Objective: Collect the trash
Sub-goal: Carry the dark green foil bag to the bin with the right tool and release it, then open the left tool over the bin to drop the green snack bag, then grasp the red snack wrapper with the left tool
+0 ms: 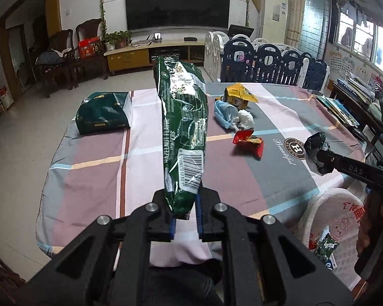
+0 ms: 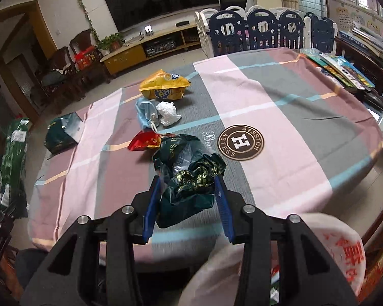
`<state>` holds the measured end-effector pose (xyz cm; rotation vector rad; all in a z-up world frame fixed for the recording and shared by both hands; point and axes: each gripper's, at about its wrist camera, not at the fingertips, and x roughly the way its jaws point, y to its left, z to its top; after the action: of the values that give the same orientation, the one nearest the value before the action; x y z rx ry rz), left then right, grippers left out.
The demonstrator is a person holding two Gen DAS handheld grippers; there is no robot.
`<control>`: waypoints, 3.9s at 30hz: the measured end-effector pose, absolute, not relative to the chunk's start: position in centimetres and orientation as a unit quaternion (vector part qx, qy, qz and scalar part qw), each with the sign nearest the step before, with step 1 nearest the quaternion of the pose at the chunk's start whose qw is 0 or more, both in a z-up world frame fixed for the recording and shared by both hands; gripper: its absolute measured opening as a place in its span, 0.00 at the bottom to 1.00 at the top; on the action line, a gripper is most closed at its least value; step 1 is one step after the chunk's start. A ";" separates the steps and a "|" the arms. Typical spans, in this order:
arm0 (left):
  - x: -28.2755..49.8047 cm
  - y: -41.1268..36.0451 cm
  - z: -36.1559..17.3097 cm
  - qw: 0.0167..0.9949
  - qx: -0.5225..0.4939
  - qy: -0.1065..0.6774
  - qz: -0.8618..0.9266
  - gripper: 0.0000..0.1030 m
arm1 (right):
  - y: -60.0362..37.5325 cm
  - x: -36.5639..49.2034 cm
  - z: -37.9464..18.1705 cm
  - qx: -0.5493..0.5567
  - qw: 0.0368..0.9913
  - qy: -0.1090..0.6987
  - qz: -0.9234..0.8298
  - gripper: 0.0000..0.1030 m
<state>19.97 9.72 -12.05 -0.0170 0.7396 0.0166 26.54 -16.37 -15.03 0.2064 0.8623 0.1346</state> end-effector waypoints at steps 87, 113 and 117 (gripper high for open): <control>13.5 -8.3 -16.7 0.859 0.049 0.412 -0.299 0.91 | -33.2 8.0 -12.9 0.119 0.929 0.252 -0.245 0.97; 41.7 -2.0 -21.3 0.876 0.006 0.473 -0.091 0.97 | -32.1 14.5 -18.4 0.208 0.893 0.365 -0.163 0.97; 43.4 -2.8 -23.8 0.852 -0.011 0.506 -0.133 0.88 | -32.1 15.2 -18.8 0.204 0.891 0.371 -0.165 0.97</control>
<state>43.41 -2.75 -23.79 -0.0228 1.0640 -0.2808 15.19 -32.10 -18.82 0.4243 0.7708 -0.3420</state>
